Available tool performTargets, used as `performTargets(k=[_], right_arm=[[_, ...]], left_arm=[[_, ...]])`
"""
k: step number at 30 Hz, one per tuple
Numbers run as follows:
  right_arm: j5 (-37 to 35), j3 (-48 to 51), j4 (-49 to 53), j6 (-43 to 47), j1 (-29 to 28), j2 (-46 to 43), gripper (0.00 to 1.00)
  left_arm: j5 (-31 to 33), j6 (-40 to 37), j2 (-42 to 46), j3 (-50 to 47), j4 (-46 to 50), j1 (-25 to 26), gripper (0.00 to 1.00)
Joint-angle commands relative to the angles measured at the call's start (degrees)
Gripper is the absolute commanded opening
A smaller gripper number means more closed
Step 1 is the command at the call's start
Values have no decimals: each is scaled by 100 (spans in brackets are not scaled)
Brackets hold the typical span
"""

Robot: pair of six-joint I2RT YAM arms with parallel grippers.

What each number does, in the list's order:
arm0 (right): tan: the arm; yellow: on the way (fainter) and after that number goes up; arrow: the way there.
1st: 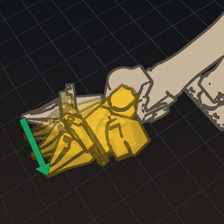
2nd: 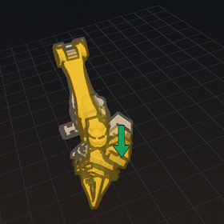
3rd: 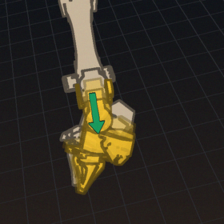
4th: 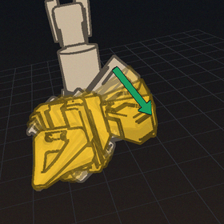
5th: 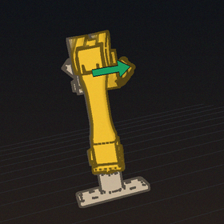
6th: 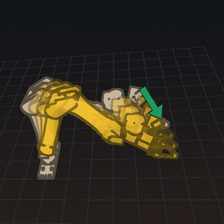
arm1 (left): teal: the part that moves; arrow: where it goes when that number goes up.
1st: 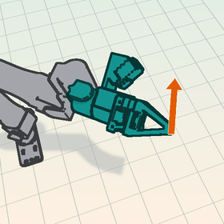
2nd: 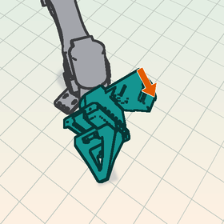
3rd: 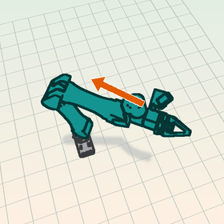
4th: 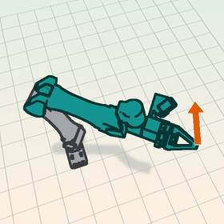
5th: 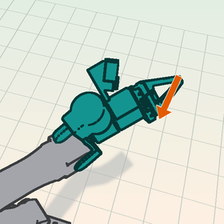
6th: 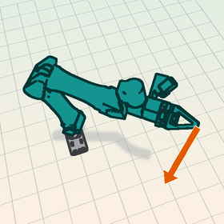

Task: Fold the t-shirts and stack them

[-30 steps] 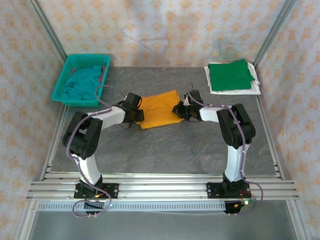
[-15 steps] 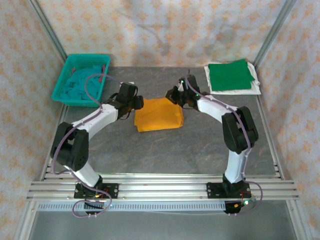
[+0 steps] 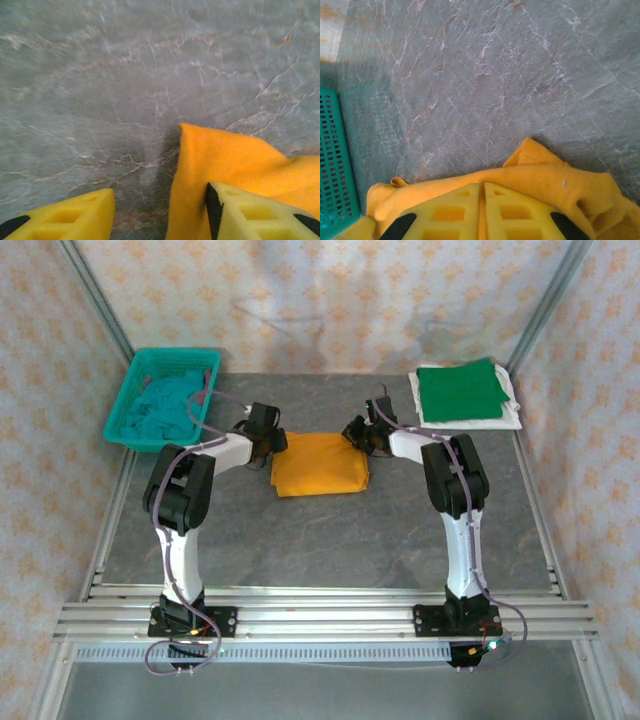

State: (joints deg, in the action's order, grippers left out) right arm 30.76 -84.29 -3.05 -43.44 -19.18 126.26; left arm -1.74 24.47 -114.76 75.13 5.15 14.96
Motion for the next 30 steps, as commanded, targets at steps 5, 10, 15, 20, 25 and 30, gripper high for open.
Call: performTargets(k=[5, 10, 15, 20, 25, 30], right_arm=[[-169, 912, 758, 566, 18, -1877, 35], [-811, 1367, 1862, 1151, 19, -2389, 51], [-862, 1714, 1935, 1219, -14, -2383, 61], [-692, 1478, 2098, 1399, -88, -1988, 65], [-280, 1358, 1844, 1402, -243, -1530, 67], [0, 1267, 1536, 1374, -449, -1227, 66]], left_arm=[[770, -175, 1751, -408, 675, 587, 55], [376, -16, 1965, -1025, 805, 839, 55], [320, 18, 1695, -1598, 467, 868, 53], [327, 70, 1510, -1858, 282, 868, 52], [459, 128, 1403, -2194, 84, 868, 51], [490, 197, 1256, -2336, -28, 867, 50]])
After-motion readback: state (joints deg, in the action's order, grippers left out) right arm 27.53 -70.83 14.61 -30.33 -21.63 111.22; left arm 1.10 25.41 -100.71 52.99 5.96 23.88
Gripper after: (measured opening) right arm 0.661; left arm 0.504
